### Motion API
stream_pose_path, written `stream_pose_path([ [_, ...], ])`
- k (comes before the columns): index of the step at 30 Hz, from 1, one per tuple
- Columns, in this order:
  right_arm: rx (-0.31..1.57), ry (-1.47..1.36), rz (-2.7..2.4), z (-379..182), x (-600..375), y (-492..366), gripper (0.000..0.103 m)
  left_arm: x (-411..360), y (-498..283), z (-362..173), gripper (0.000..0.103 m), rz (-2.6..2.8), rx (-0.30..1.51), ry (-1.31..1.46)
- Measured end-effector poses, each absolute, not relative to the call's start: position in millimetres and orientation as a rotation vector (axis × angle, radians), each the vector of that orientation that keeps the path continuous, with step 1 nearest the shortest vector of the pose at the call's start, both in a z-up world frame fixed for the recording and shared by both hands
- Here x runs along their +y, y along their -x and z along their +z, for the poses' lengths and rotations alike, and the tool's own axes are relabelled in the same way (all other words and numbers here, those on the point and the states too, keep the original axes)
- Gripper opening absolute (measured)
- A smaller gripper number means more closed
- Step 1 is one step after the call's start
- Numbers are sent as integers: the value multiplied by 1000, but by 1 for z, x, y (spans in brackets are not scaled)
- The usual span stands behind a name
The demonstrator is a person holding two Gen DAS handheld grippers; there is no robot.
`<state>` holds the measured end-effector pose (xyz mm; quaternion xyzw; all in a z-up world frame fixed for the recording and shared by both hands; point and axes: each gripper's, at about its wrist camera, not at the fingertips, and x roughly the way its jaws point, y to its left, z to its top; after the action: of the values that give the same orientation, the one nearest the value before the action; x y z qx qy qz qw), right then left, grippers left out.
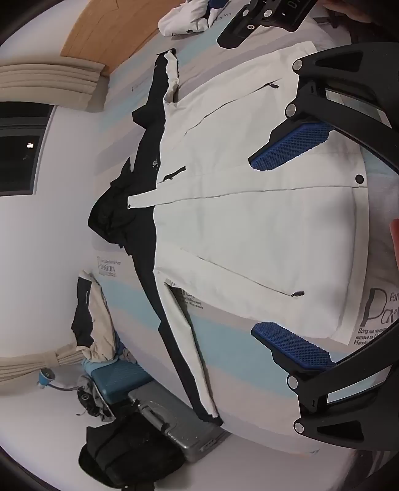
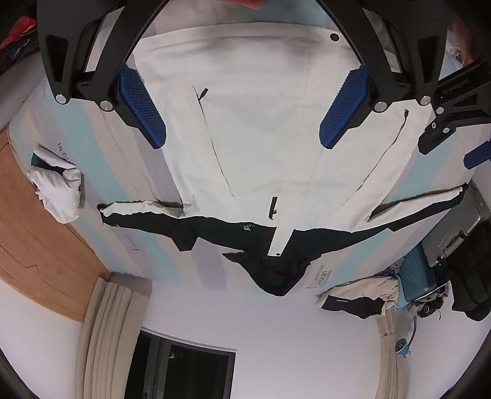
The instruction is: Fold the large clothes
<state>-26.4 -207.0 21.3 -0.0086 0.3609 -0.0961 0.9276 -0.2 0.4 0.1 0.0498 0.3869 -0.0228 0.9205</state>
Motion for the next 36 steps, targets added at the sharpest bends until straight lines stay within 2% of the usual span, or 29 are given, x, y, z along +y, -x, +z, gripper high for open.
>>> stream_pose_path([
  [36,769,37,-181,15,-203,24,96,0,-6,-2,97,-77,835,-70],
])
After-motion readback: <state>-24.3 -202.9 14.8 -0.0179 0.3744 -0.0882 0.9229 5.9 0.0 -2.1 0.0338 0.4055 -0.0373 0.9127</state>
